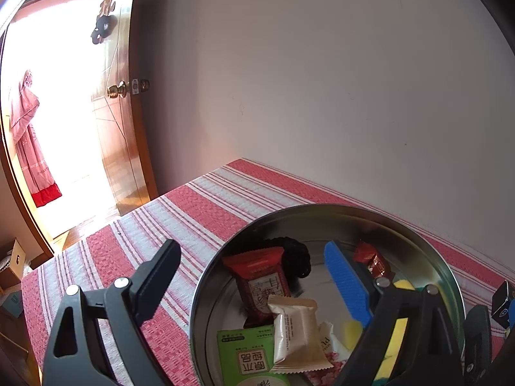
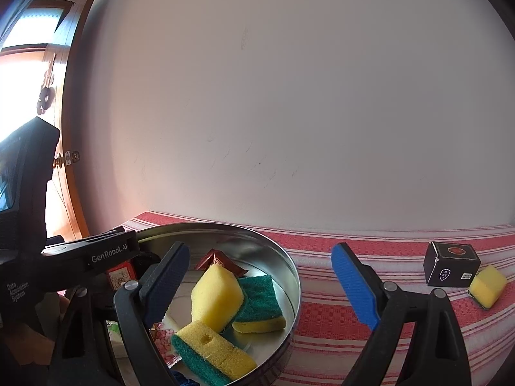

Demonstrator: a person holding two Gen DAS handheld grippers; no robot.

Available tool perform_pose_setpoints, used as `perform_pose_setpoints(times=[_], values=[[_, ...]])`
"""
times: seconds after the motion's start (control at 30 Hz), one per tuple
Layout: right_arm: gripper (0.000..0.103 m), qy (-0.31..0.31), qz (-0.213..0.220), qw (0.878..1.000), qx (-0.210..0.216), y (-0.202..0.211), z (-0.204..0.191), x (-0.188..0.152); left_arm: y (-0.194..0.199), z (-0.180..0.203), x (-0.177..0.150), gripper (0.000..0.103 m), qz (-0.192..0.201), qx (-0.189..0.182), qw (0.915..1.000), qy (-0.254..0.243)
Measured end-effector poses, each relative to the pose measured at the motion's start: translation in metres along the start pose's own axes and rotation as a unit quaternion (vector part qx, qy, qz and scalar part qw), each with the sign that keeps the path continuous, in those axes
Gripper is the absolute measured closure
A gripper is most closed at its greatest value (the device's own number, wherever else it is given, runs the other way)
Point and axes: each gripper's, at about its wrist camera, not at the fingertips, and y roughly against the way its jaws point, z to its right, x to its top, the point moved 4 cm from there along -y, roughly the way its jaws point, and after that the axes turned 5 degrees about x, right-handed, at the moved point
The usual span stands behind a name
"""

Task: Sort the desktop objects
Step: 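Withdraw both open tools from the tin toward the black box and last sponge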

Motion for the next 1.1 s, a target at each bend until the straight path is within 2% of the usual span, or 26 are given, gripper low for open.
perform_pose_setpoints(times=[0.17, 0.33, 0.57, 0.8, 1.1], values=[[0.011, 0.021, 0.01, 1.0, -0.012, 0.007, 0.005, 0.0, 0.008, 0.007, 0.0, 0.011, 0.019, 0.002, 0.9998, -0.006], [0.011, 0.005, 0.004, 1.0, -0.01, 0.013, 0.021, -0.003, 0.017, 0.016, -0.002, 0.011, 0.034, -0.007, 0.9993, -0.014], [0.011, 0.006, 0.004, 1.0, -0.028, 0.034, 0.049, -0.007, 0.038, 0.037, -0.008, 0.011, 0.062, -0.046, 0.9968, -0.022], [0.011, -0.015, 0.01, 0.998, -0.061, 0.055, 0.091, -0.008, 0.069, 0.07, -0.023, 0.011, 0.097, -0.098, 0.9892, -0.052], [0.011, -0.022, 0.018, 0.995, -0.1, 0.073, 0.131, -0.007, 0.089, 0.109, -0.047, 0.011, 0.09, -0.157, 0.979, -0.095]])
